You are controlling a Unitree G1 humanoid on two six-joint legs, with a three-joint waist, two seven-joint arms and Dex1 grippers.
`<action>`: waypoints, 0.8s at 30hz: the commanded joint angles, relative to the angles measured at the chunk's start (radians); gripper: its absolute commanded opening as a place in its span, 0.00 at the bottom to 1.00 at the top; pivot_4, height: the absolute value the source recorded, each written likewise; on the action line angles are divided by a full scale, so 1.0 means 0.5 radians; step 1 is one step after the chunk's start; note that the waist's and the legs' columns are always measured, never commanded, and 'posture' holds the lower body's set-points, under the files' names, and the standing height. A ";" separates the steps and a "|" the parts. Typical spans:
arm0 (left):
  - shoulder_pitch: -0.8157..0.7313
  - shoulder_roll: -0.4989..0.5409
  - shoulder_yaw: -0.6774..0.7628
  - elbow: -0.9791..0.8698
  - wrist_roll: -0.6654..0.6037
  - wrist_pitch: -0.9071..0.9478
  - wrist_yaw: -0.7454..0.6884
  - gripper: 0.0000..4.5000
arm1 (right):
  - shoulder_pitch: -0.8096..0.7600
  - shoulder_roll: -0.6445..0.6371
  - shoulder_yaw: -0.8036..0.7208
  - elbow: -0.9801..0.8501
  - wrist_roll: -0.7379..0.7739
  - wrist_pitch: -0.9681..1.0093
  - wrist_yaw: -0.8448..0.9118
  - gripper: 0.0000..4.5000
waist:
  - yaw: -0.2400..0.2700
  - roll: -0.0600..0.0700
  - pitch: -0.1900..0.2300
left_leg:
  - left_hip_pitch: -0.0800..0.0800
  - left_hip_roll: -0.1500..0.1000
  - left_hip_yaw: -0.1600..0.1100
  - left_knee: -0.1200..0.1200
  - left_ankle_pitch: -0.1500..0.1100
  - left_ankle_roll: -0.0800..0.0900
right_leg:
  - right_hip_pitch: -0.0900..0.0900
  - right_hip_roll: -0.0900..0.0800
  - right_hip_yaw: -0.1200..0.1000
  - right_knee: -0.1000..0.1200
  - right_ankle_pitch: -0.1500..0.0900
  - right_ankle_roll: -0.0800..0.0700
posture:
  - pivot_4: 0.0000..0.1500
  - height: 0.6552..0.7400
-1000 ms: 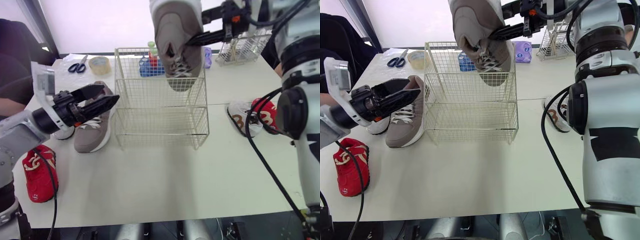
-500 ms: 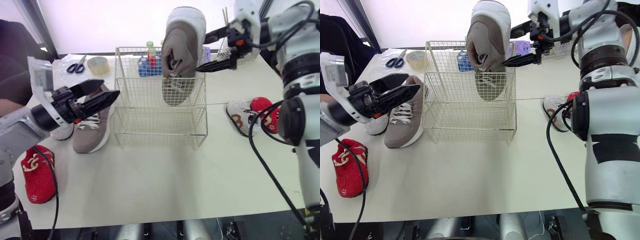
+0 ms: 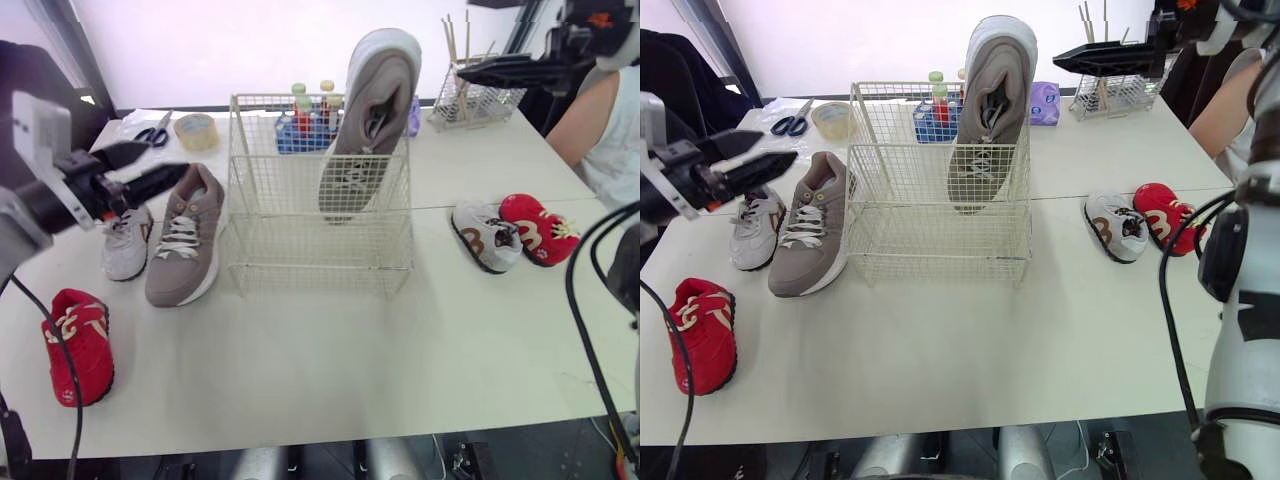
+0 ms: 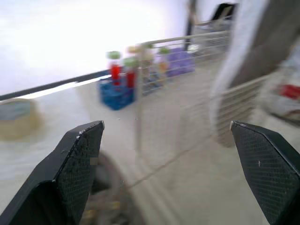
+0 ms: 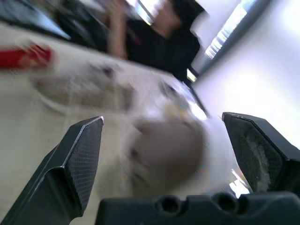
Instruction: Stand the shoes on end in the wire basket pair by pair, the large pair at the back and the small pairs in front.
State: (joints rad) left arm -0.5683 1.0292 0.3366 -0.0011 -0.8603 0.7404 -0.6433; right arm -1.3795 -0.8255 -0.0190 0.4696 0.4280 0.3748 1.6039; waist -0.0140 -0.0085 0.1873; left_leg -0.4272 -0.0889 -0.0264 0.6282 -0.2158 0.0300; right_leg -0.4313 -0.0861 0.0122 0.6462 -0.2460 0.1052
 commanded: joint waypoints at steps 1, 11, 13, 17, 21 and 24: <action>-0.281 0.047 -0.203 0.388 0.290 -0.117 -0.178 1.00 | 0.294 0.078 -0.132 -0.802 0.464 0.512 -0.204 0.98 | 0.004 0.000 0.000 | 0.000 0.000 0.000 0.000 0.000 0.000 | 0.000 -0.001 0.000 0.001 0.000 0.000 | 1.00 1.00; -1.279 -0.278 -0.709 2.018 1.065 -0.478 -0.579 1.00 | 0.751 0.265 -0.184 -1.467 0.732 0.735 -0.729 0.98 | 0.049 -0.006 -0.002 | -0.003 -0.004 0.002 0.009 0.000 0.012 | 0.002 -0.003 -0.005 0.001 0.001 0.001 | 1.00 1.00; -1.352 -0.342 -0.766 2.225 1.203 -0.581 -0.601 1.00 | 0.802 0.241 -0.154 -1.531 0.719 0.743 -0.769 0.98 | 0.049 -0.006 -0.002 | -0.003 -0.004 0.003 0.009 0.000 0.013 | 0.001 -0.004 -0.005 0.002 0.001 0.002 | 1.00 1.00; -1.418 -0.445 -0.752 2.488 1.360 -0.699 -0.536 1.00 | 0.931 0.159 -0.048 -1.672 0.612 0.719 -0.810 0.98 | 0.044 -0.009 -0.002 | -0.007 -0.003 0.003 0.010 0.000 0.014 | -0.003 -0.004 -0.005 0.003 0.001 0.002 | 1.00 1.00; -1.441 -0.534 -0.713 2.598 1.450 -0.784 -0.444 1.00 | 0.994 0.120 -0.022 -1.768 0.625 0.764 -0.885 0.98 | 0.043 -0.009 -0.002 | -0.024 -0.002 0.002 0.017 0.000 0.013 | -0.018 -0.003 -0.005 0.008 0.001 0.002 | 1.00 1.00; -1.450 -0.599 -0.679 2.639 1.498 -0.831 -0.367 1.00 | 1.027 0.114 -0.030 -1.832 0.667 0.813 -0.953 0.98 | 0.047 -0.009 -0.002 | -0.038 -0.001 0.000 0.035 -0.001 0.015 | -0.025 -0.003 -0.009 0.015 0.001 0.002 | 1.00 1.00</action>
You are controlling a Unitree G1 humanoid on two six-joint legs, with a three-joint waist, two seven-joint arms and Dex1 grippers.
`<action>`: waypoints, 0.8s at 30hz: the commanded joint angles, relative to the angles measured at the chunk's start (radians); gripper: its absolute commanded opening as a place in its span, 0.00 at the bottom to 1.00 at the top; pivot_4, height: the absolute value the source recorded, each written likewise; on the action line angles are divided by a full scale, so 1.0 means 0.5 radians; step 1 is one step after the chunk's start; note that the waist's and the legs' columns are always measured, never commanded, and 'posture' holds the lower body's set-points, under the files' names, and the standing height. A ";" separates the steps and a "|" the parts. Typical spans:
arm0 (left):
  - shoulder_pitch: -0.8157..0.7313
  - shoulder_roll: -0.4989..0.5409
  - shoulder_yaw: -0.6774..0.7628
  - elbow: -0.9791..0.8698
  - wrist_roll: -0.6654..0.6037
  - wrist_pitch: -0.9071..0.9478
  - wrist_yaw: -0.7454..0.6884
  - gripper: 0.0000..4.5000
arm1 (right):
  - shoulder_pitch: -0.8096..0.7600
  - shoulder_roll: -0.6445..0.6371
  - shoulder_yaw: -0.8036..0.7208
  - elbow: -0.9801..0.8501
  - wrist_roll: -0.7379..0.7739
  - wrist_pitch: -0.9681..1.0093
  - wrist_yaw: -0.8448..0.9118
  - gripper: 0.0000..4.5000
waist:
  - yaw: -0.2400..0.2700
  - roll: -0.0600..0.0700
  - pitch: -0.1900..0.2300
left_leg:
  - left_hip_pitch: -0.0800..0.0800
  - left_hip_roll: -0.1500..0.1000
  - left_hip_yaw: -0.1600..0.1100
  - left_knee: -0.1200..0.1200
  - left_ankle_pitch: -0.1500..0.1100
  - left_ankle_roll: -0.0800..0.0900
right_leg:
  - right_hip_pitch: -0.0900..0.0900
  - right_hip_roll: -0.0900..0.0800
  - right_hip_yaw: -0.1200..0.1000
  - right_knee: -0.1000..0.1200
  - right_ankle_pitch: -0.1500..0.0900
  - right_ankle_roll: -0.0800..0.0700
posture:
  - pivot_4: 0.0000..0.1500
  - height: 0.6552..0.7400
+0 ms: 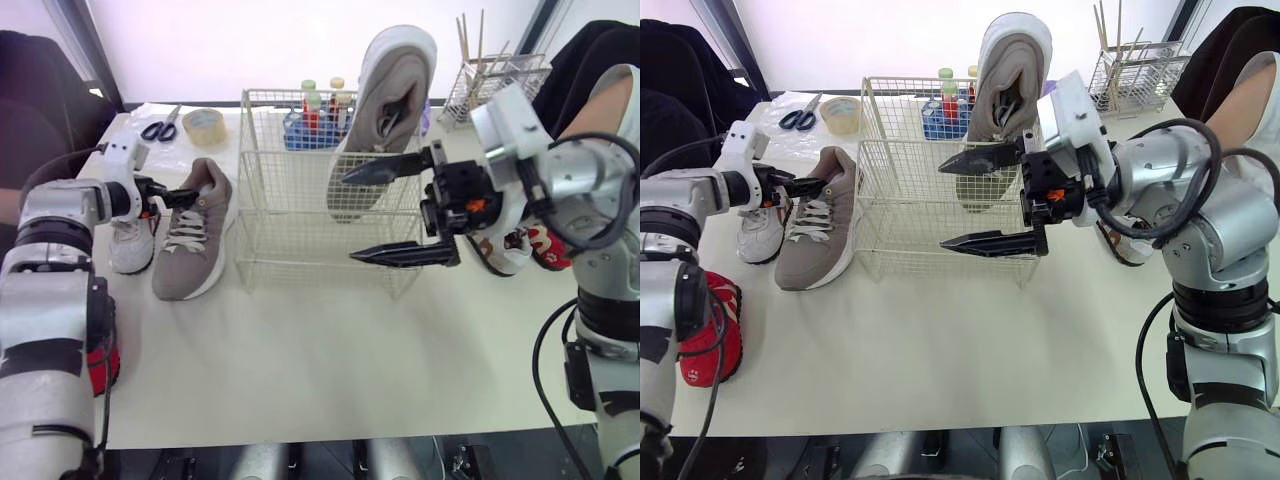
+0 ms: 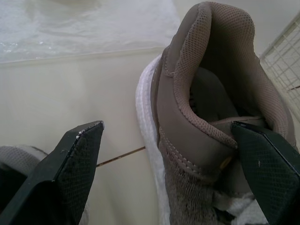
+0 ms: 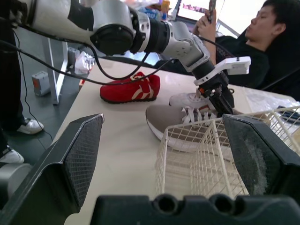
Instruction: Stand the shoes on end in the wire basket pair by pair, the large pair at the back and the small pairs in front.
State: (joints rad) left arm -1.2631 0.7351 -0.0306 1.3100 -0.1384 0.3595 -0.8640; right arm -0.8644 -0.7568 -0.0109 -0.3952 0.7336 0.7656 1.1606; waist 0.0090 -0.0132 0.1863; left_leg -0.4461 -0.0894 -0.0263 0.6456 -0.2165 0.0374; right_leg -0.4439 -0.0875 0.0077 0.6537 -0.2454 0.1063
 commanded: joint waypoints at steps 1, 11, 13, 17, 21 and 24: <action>-0.058 -0.028 0.066 0.026 0.074 -0.081 0.105 1.00 | 0.005 -0.026 -0.048 -0.123 0.066 0.047 -0.088 0.98 | 0.001 0.000 0.000 | 0.000 -0.001 0.000 0.001 -0.001 0.001 | 0.001 -0.001 0.000 -0.001 0.001 0.001 | 1.00 1.00; -0.065 -0.086 0.230 0.057 0.126 -0.093 0.263 0.29 | 0.023 -0.104 -0.062 -0.174 0.105 0.092 -0.158 1.00 | -0.002 -0.003 -0.002 | 0.000 -0.001 0.000 0.005 -0.003 0.005 | 0.004 -0.001 0.000 -0.003 0.003 0.005 | 1.00 1.00; -0.103 -0.068 0.288 0.046 0.104 -0.091 0.267 0.08 | 0.025 -0.123 -0.056 -0.157 0.091 0.075 -0.148 1.00 | -0.004 -0.003 -0.002 | 0.000 -0.001 0.000 0.004 -0.003 0.005 | 0.003 -0.001 0.000 -0.003 0.003 0.005 | 1.00 1.00; -0.234 -0.003 0.397 -0.012 0.055 -0.141 0.243 0.02 | 0.023 -0.146 -0.051 -0.112 0.065 0.046 -0.126 1.00 | 0.000 -0.005 0.000 | -0.001 -0.001 0.000 0.005 -0.003 0.005 | 0.003 -0.001 0.000 -0.003 0.003 0.005 | 1.00 1.00; -0.486 0.119 0.570 -0.157 -0.047 -0.300 0.329 0.02 | 0.028 -0.189 -0.050 -0.036 0.016 -0.001 -0.092 1.00 | 0.001 -0.024 0.009 | -0.011 -0.001 -0.002 0.008 -0.002 0.004 | -0.004 -0.001 -0.003 -0.003 0.004 0.006 | 1.00 1.00; -0.610 0.131 0.652 -0.321 -0.105 -0.505 0.377 0.02 | 0.036 -0.219 -0.056 0.009 -0.003 -0.029 -0.068 1.00 | 0.002 -0.024 0.009 | -0.019 -0.002 -0.001 0.010 0.002 -0.004 | -0.009 -0.002 -0.004 -0.006 0.006 0.009 | 1.00 1.00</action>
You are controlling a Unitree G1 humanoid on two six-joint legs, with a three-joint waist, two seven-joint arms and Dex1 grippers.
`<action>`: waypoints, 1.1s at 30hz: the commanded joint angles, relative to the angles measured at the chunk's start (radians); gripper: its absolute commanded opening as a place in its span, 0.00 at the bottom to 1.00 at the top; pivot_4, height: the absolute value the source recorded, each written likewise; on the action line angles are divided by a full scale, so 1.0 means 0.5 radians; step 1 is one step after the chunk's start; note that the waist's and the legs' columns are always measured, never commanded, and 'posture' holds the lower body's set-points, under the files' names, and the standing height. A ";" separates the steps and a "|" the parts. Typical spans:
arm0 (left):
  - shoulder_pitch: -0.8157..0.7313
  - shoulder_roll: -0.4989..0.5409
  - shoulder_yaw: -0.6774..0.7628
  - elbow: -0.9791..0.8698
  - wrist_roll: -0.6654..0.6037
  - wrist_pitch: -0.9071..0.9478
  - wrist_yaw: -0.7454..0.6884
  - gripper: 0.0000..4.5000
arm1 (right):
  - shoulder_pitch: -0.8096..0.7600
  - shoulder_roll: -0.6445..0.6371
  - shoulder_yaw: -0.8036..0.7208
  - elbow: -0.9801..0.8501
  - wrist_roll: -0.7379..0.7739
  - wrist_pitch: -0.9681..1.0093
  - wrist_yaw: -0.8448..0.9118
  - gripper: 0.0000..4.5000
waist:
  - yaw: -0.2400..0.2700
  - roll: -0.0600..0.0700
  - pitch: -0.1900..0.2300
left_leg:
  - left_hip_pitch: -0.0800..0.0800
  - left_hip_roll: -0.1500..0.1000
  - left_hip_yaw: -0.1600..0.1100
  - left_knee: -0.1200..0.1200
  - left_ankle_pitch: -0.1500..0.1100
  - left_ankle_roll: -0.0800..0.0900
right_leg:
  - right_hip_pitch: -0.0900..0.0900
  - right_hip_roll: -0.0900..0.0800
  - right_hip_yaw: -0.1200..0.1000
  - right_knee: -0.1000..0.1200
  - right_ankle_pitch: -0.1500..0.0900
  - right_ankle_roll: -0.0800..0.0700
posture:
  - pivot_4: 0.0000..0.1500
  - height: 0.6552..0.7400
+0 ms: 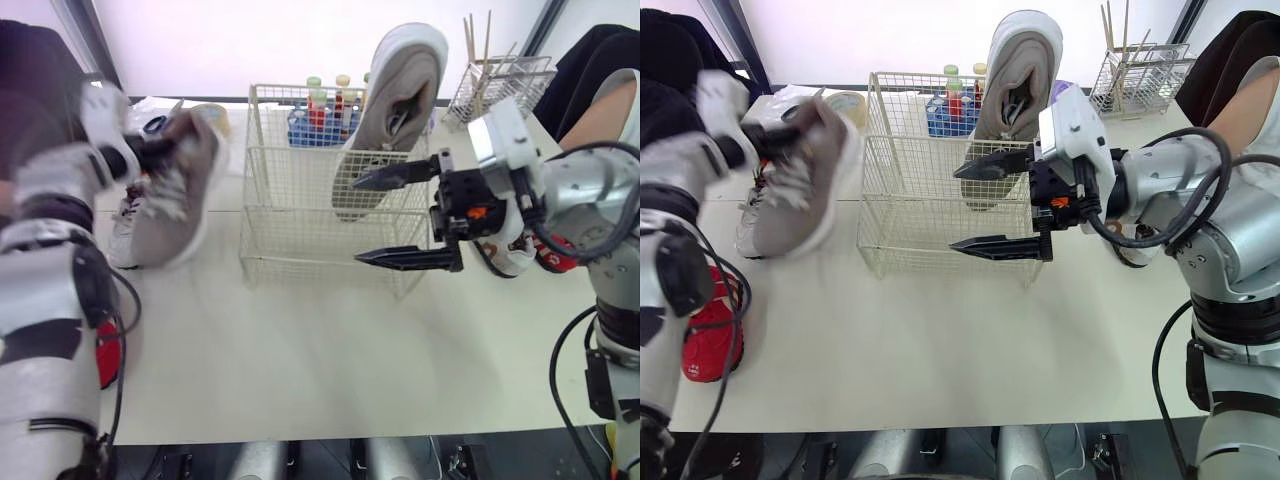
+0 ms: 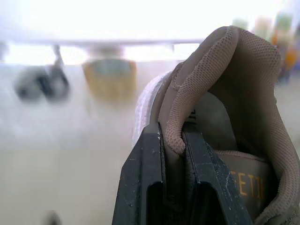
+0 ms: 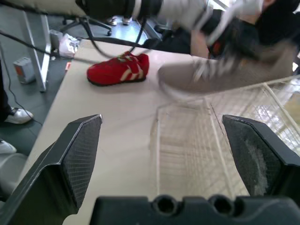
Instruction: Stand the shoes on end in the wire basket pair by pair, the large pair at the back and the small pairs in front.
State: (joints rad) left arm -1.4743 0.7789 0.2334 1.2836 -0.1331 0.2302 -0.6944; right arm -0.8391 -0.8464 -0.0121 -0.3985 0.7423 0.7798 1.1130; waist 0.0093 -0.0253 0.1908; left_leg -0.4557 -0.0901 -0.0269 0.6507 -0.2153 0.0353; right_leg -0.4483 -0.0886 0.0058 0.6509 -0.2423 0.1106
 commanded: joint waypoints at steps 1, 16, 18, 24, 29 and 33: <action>-0.224 0.035 0.147 -0.344 -0.139 -0.298 0.054 0.02 | -0.015 -0.046 -0.055 0.032 -0.029 -0.065 0.030 1.00 | 0.005 0.000 0.000 | 0.000 0.000 0.001 0.000 -0.001 0.001 | 0.001 -0.001 0.000 -0.002 0.001 0.002 | 1.00 1.00; -0.161 -1.022 0.249 -1.082 -0.358 -1.687 0.553 0.02 | 0.107 -0.097 -0.159 -0.085 0.016 0.004 -0.107 1.00 | 0.004 0.000 -0.001 | 0.001 -0.001 0.000 0.012 -0.002 0.003 | 0.010 -0.003 -0.008 -0.004 0.004 0.007 | 1.00 1.00; -0.120 -1.099 0.216 -1.058 -0.345 -1.790 0.549 0.02 | 0.141 -0.116 -0.198 -0.129 0.040 0.037 -0.147 1.00 | 0.002 0.000 -0.001 | 0.001 -0.001 0.001 0.012 -0.002 0.004 | 0.009 -0.003 -0.008 -0.004 0.004 0.007 | 1.00 1.00; 0.063 -1.262 0.125 -0.953 -0.234 -2.101 0.598 0.02 | 0.223 -0.151 -0.291 -0.251 0.125 0.121 -0.259 1.00 | 0.009 0.000 -0.001 | 0.001 -0.001 0.001 0.015 -0.002 0.005 | 0.010 -0.003 -0.010 -0.003 0.004 0.007 | 1.00 1.00; 0.149 -1.293 0.079 -0.733 -0.014 -2.422 0.806 0.02 | 0.258 -0.166 -0.328 -0.321 0.193 0.171 -0.339 1.00 | 0.014 0.000 -0.001 | 0.001 -0.001 0.000 0.021 -0.004 0.007 | 0.014 -0.004 -0.011 -0.004 0.005 0.008 | 1.00 1.00; 0.149 -1.301 0.032 -0.616 0.108 -2.581 0.928 0.02 | 0.282 -0.196 -0.365 -0.346 0.240 0.191 -0.362 1.00 | 0.013 0.000 -0.001 | 0.000 -0.001 0.000 0.022 -0.006 0.010 | 0.014 -0.004 -0.011 -0.004 0.006 0.009 | 1.00 1.00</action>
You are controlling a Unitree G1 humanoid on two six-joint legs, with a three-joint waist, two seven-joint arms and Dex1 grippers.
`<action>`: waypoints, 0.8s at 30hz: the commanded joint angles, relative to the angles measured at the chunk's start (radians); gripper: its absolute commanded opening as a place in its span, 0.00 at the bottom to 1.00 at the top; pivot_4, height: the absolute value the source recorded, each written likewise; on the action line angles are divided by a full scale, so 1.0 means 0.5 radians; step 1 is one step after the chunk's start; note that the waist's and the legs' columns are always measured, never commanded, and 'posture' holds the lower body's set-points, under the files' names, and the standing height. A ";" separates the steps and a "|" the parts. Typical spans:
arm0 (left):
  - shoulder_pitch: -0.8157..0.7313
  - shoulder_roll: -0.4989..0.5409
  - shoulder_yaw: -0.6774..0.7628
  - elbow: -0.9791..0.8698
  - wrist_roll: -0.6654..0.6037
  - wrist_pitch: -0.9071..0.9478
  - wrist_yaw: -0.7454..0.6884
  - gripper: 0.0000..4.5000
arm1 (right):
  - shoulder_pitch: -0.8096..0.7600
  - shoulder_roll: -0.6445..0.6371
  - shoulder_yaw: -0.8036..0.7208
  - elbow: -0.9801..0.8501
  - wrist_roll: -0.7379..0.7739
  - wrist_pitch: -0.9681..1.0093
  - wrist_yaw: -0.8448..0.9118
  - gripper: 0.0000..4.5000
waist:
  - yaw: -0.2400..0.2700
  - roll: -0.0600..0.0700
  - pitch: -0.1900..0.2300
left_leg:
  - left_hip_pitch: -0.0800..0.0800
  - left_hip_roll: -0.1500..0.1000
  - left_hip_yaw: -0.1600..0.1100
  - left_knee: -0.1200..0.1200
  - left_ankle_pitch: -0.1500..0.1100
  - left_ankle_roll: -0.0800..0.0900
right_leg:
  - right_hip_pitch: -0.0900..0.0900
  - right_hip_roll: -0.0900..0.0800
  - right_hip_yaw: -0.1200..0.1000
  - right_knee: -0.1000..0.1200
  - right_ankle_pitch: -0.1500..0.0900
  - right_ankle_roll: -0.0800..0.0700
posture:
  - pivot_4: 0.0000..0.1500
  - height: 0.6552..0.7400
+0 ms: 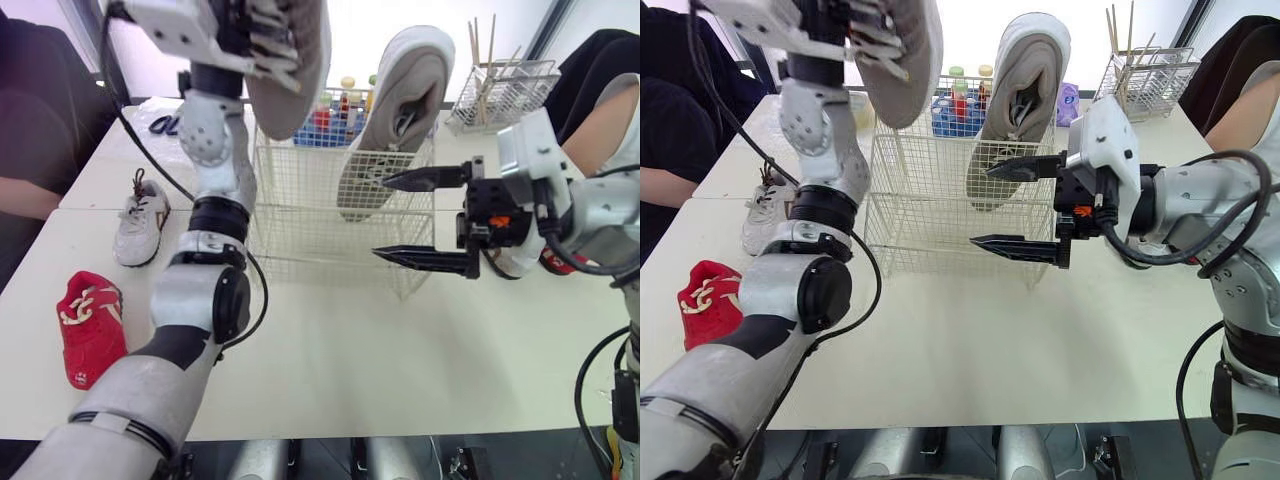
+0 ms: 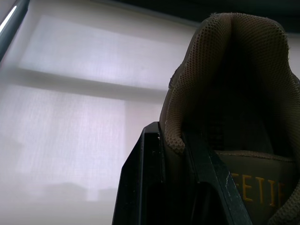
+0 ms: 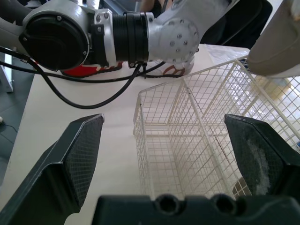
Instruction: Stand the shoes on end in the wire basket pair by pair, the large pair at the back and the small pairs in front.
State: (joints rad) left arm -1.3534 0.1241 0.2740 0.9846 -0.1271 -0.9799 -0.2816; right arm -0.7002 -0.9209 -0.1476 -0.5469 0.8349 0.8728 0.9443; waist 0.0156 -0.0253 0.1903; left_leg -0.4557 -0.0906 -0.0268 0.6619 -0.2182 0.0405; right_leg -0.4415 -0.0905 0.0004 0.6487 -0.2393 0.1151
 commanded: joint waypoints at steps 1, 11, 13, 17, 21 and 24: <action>-0.091 0.005 -0.061 0.019 0.121 -0.186 0.129 0.02 | 0.015 -0.059 -0.105 -0.052 0.065 0.006 -0.025 1.00 | 0.000 0.000 0.000 | 0.000 0.000 0.000 0.000 0.000 0.000 | 0.000 0.000 0.000 0.000 0.000 0.000 | 1.00 1.00; -0.170 0.008 -0.163 0.270 0.342 -0.343 0.429 0.02 | 0.087 -0.153 -0.172 -0.066 0.136 -0.001 -0.028 1.00 | 0.000 0.000 0.000 | 0.000 0.000 0.000 0.002 -0.006 0.010 | 0.001 -0.001 -0.003 0.000 0.000 0.001 | 1.00 1.00; -0.172 0.003 -0.183 0.303 0.387 -0.362 0.492 0.02 | 0.100 -0.167 -0.184 -0.075 0.151 0.002 -0.035 1.00 | 0.000 0.000 0.000 | 0.000 0.000 0.001 0.002 -0.006 0.010 | 0.001 -0.001 -0.003 -0.001 0.001 0.001 | 1.00 1.00; -0.107 -0.021 -0.229 0.360 0.471 -0.355 0.618 0.02 | 0.107 -0.192 -0.197 -0.095 0.190 0.022 -0.063 1.00 | 0.001 0.000 0.000 | 0.000 0.000 0.001 0.002 -0.007 0.011 | 0.002 -0.001 -0.003 0.000 0.001 0.001 | 1.00 1.00; 0.000 -0.049 -0.245 0.367 0.503 -0.320 0.721 0.02 | 0.087 -0.214 -0.190 -0.117 0.234 0.053 -0.113 1.00 | -0.001 0.001 -0.001 | 0.000 0.000 0.001 0.003 -0.007 0.011 | 0.001 -0.001 -0.003 0.000 0.001 0.002 | 1.00 1.00; 0.093 -0.065 -0.266 0.352 0.537 -0.291 0.801 0.02 | 0.064 -0.216 -0.178 -0.119 0.256 0.070 -0.139 1.00 | 0.002 0.004 -0.003 | 0.000 0.000 0.001 0.003 -0.006 0.011 | 0.002 -0.001 -0.003 0.000 0.001 0.002 | 1.00 1.00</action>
State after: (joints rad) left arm -1.3233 0.0940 0.1501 1.1849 0.1326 -1.1182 0.0888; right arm -0.6453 -1.0077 -0.2102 -0.5887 0.9483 0.9102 0.8849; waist 0.0167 -0.0235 0.1889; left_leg -0.4557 -0.0907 -0.0264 0.6637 -0.2215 0.0459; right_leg -0.4404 -0.0912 -0.0009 0.6489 -0.2388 0.1159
